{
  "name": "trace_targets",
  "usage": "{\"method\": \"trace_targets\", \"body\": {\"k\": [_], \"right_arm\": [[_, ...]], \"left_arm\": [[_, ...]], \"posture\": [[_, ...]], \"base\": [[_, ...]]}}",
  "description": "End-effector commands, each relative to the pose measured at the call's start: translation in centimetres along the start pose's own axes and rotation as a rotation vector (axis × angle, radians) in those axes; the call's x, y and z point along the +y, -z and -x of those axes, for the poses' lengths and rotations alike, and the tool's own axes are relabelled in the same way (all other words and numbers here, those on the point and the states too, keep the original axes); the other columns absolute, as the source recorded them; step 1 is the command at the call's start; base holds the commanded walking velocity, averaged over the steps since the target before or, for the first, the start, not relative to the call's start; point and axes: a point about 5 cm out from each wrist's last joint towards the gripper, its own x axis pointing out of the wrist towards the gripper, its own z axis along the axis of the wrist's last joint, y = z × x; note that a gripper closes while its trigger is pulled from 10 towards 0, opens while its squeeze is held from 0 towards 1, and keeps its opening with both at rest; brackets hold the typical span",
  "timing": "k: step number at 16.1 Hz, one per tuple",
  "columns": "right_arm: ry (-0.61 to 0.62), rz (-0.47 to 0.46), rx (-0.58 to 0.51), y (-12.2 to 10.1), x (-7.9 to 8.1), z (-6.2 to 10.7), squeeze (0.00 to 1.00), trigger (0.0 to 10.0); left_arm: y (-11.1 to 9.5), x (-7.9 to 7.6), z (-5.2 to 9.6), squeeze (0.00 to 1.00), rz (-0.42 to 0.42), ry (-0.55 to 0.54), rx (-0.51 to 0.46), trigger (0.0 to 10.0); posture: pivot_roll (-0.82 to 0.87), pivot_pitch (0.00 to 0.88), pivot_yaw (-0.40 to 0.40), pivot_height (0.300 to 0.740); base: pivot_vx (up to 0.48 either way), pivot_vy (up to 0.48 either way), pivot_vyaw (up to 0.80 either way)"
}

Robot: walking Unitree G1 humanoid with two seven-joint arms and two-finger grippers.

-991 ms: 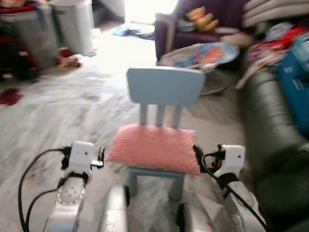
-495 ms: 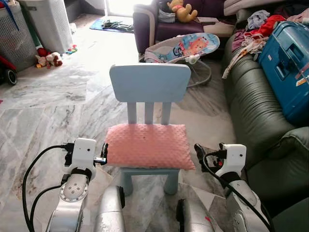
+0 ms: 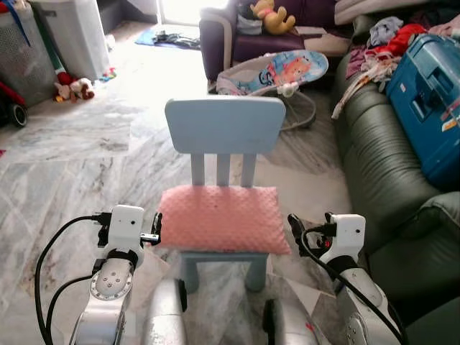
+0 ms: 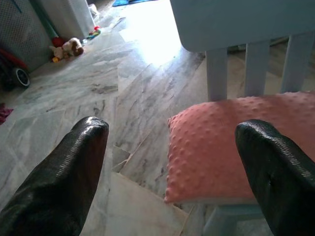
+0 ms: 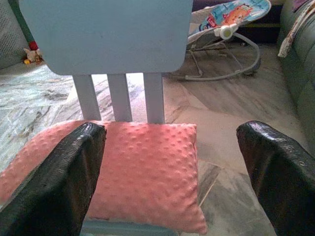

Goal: Move the pillow to the sofa

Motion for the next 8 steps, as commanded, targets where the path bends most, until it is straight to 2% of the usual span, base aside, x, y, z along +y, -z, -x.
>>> {"method": "trace_targets", "body": {"k": [1,3,4,8], "right_arm": [[-0.015,0.014,-0.021,-0.48,0.09,-0.20,0.00,10.0],[-0.007,0.008,-0.021,-0.46,0.06,-0.19,0.00,10.0],[-0.002,0.005,-0.021,-0.44,0.00,-0.19,0.00,10.0],[0.000,0.002,-0.022,-0.44,-0.01,-0.19,0.00,10.0]], "left_arm": [[-0.20,-0.04,-0.10,0.00,0.003,0.010,-0.002,10.0],[-0.18,-0.06,-0.10,0.00,0.004,0.013,0.000,10.0],[-0.14,-0.10,-0.08,0.00,0.003,0.014,0.003,10.0],[-0.13,-0.24,-0.06,0.00,0.002,0.018,0.004,10.0]], "posture": [[0.02,0.000,-0.027,0.666],[0.02,0.000,-0.027,0.683],[0.02,0.000,-0.026,0.696],[0.02,0.000,-0.026,0.696]], "base": [[0.000,0.000,0.44],[0.000,0.000,0.43],[0.000,0.000,0.00],[0.000,0.000,0.00]]}}
